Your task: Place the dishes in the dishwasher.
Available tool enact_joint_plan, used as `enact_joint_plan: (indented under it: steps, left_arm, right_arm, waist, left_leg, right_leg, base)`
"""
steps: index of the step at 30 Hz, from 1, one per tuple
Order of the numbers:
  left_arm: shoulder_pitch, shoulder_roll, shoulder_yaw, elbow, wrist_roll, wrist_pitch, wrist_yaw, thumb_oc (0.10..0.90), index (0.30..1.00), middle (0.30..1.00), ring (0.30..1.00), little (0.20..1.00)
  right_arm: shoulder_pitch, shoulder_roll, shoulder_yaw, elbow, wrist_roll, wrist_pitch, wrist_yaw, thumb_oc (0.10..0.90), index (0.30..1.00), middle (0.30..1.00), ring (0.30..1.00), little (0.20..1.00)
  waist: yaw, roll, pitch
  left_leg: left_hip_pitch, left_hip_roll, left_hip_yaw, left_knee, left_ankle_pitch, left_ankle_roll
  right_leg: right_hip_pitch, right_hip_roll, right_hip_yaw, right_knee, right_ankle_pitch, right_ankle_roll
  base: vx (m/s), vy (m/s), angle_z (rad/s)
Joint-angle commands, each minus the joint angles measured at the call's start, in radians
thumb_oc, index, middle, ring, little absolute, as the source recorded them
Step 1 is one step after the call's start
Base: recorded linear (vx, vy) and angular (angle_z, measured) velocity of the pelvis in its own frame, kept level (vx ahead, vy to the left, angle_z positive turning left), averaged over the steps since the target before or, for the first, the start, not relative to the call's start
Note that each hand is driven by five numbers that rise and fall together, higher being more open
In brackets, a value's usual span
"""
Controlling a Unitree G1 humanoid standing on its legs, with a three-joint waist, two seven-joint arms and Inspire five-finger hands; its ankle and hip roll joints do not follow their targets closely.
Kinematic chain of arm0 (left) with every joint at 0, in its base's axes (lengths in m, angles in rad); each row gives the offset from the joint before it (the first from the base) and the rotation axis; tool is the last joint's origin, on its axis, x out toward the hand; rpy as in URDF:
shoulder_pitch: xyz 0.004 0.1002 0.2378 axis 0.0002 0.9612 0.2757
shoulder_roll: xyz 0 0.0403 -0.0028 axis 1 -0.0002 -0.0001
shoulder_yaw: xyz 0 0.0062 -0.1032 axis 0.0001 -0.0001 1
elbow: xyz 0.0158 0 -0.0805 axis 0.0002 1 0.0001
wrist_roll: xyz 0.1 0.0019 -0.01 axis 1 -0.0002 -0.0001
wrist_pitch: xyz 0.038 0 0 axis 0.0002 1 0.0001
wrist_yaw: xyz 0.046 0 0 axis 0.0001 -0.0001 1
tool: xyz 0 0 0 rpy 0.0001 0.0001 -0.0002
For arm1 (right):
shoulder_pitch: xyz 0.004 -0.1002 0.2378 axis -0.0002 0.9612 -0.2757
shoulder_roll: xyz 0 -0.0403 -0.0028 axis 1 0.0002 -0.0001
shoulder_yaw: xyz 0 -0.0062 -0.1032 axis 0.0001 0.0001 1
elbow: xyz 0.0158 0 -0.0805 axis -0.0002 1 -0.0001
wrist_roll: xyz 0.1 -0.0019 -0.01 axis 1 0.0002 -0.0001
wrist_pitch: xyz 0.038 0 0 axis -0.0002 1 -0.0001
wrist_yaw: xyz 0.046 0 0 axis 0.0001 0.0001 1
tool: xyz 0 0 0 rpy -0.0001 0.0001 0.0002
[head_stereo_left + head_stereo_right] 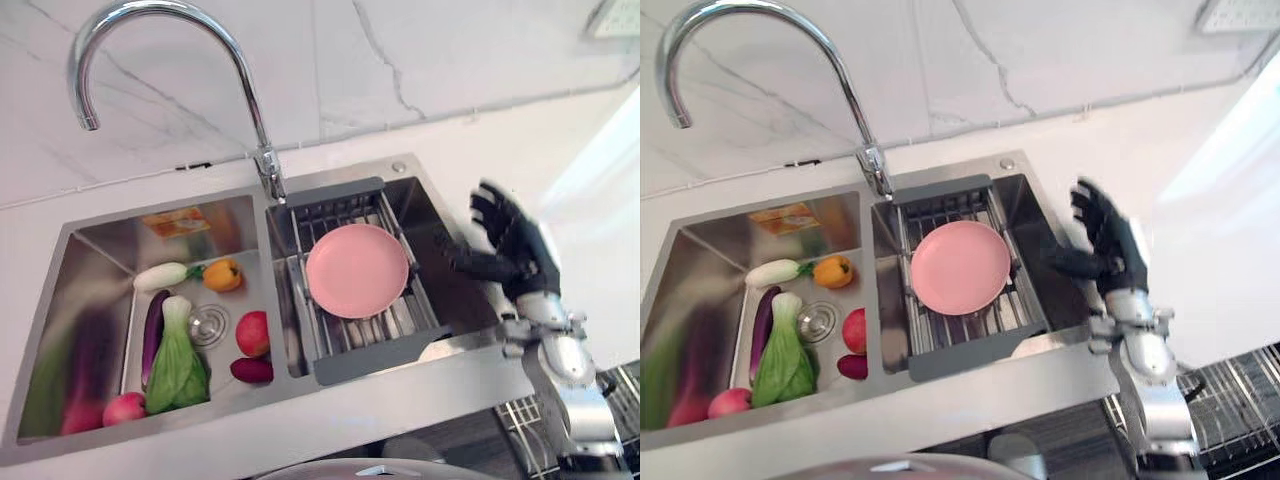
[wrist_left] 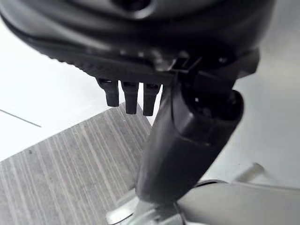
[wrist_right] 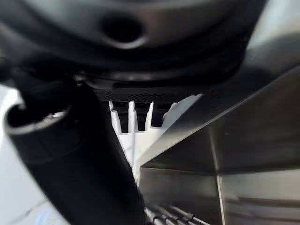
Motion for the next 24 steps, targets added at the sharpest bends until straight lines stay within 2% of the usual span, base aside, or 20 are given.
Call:
enact_joint_plan:
  steps: [1, 3, 7, 8, 9, 12, 16, 20, 21, 22, 23, 24]
  left_arm:
    - [-0.132, -0.005, -0.035, 0.054, 0.068, -0.011, -0.042, 0.8, 0.9, 0.9, 0.9, 0.9]
    - [-0.133, -0.004, -0.037, 0.055, 0.073, -0.014, -0.047, 0.8, 0.9, 0.9, 0.9, 0.9]
    - [-0.14, 0.0, -0.04, 0.046, 0.086, -0.028, -0.066, 0.8, 0.9, 0.9, 0.9, 0.9]
    - [-0.14, 0.0, -0.04, 0.046, 0.086, -0.028, -0.066, 0.8, 0.9, 0.9, 0.9, 0.9]
    - [-0.14, 0.003, -0.046, 0.042, 0.093, -0.038, -0.079, 0.8, 0.9, 0.9, 0.9, 0.9]
    - [-0.137, 0.006, -0.05, 0.033, 0.097, -0.043, -0.084, 0.8, 0.9, 0.9, 0.9, 0.9]
    - [-0.132, 0.006, -0.063, 0.042, 0.11, -0.053, -0.098, 0.8, 0.9, 0.9, 0.9, 0.9]
    - [-0.128, 0.011, -0.076, 0.04, 0.119, -0.053, -0.101, 0.8, 0.9, 0.9, 0.9, 0.9]
    - [-0.125, 0.013, -0.079, 0.039, 0.123, -0.055, -0.101, 0.8, 0.9, 0.9, 0.9, 0.9]
    - [-0.124, 0.012, -0.079, 0.039, 0.123, -0.055, -0.101, 0.8, 0.9, 0.9, 0.9, 0.9]
    - [-0.121, 0.015, -0.078, 0.039, 0.132, -0.055, -0.1, 0.8, 0.9, 0.9, 0.9, 0.9]
    - [-0.12, 0.017, -0.078, 0.04, 0.137, -0.055, -0.099, 0.8, 0.9, 0.9, 0.9, 0.9]
  right_arm:
    - [-0.006, -0.077, -0.093, -0.148, -0.023, -0.081, 0.054, 0.8, 0.9, 0.9, 0.9, 0.9]
    - [-0.007, -0.093, -0.1, -0.151, -0.029, -0.083, 0.063, 0.8, 0.9, 0.9, 0.9, 0.9]
    - [-0.012, -0.201, -0.142, -0.203, -0.041, -0.087, 0.142, 0.8, 0.9, 0.9, 0.9, 0.9]
    - [-0.012, -0.201, -0.142, -0.203, -0.041, -0.087, 0.142, 0.8, 0.9, 0.9, 0.9, 0.9]
    - [-0.002, -0.284, -0.156, -0.241, -0.039, -0.091, 0.208, 0.8, 0.9, 0.9, 0.9, 0.9]
    - [0.0, -0.332, -0.164, -0.264, -0.042, -0.087, 0.242, 0.8, 0.9, 0.9, 0.9, 0.9]
    - [-0.022, -0.416, -0.135, -0.287, -0.121, -0.096, 0.285, 0.8, 0.9, 0.9, 0.9, 0.9]
    - [-0.048, -0.453, -0.102, -0.274, -0.158, -0.1, 0.286, 0.8, 0.9, 0.9, 0.9, 0.9]
    - [-0.057, -0.491, -0.084, -0.257, -0.245, -0.116, 0.273, 0.8, 0.9, 0.9, 0.9, 0.9]
    - [-0.059, -0.492, -0.081, -0.255, -0.247, -0.117, 0.271, 0.8, 0.9, 0.9, 0.9, 0.9]
    - [-0.065, -0.559, -0.08, -0.247, -0.371, -0.138, 0.241, 0.8, 0.9, 0.9, 0.9, 0.9]
    - [-0.067, -0.585, -0.078, -0.238, -0.415, -0.142, 0.223, 0.8, 0.9, 0.9, 0.9, 0.9]
  waist:
    - [-0.033, -0.04, -0.094]
    - [-0.035, -0.04, -0.094]
    - [-0.041, -0.041, -0.094]
    - [-0.041, -0.041, -0.094]
    - [-0.047, -0.047, -0.095]
    - [-0.048, -0.045, -0.093]
    - [-0.044, -0.045, -0.096]
    - [-0.037, -0.044, -0.096]
    - [-0.031, -0.046, -0.097]
    - [-0.032, -0.045, -0.096]
    - [-0.028, -0.047, -0.095]
    - [-0.025, -0.048, -0.095]
  left_leg:
    - [-0.001, 0.013, 0.058, 0.005, -0.019, -0.033]
    - [-0.001, 0.015, 0.058, 0.005, -0.018, -0.034]
    - [0.0, 0.026, 0.059, 0.005, -0.012, -0.041]
    - [0.0, 0.026, 0.059, 0.005, -0.012, -0.041]
    - [0.006, 0.028, 0.058, 0.005, -0.021, -0.045]
    - [0.001, 0.033, 0.06, 0.005, -0.01, -0.045]
    - [0.011, 0.036, 0.061, 0.005, -0.023, -0.047]
    - [0.011, 0.037, 0.058, 0.005, -0.023, -0.048]
    - [0.011, 0.036, 0.056, 0.005, -0.022, -0.048]
    - [0.012, 0.037, 0.056, 0.005, -0.022, -0.048]
    - [0.012, 0.037, 0.054, 0.005, -0.022, -0.049]
    - [0.012, 0.037, 0.053, 0.005, -0.022, -0.049]
  right_leg:
    - [0.002, -0.153, -0.052, 0.019, -0.054, 0.12]
    - [0.002, -0.152, -0.054, 0.019, -0.054, 0.12]
    - [0.002, -0.146, -0.057, 0.019, -0.056, 0.117]
    - [0.002, -0.146, -0.057, 0.019, -0.056, 0.117]
    - [0.008, -0.143, -0.059, 0.019, -0.067, 0.118]
    - [0.003, -0.14, -0.059, 0.019, -0.056, 0.115]
    - [0.011, -0.138, -0.062, 0.019, -0.069, 0.116]
    - [0.014, -0.137, -0.067, 0.019, -0.07, 0.115]
    - [0.017, -0.137, -0.071, 0.019, -0.07, 0.114]
    - [0.017, -0.137, -0.071, 0.019, -0.07, 0.115]
    - [0.021, -0.137, -0.076, 0.019, -0.071, 0.114]
    - [0.022, -0.137, -0.079, 0.019, -0.071, 0.114]
  base:
    - [0.01, -0.042, -0.04]
    - [0.0, -0.034, -0.06]
    - [0.0, -0.008, -0.01]
    - [0.0, 0.0, 0.0]
    - [0.0, 0.0, 0.0]
    - [-0.01, -0.003, 0.0]
    - [0.0, -0.002, -0.02]
    - [0.0, -0.002, -0.01]
    - [0.0, 0.0, 0.0]
    - [0.0, 0.0, 0.0]
    - [0.0, 0.0, 0.0]
    - [0.0, 0.0, 0.0]
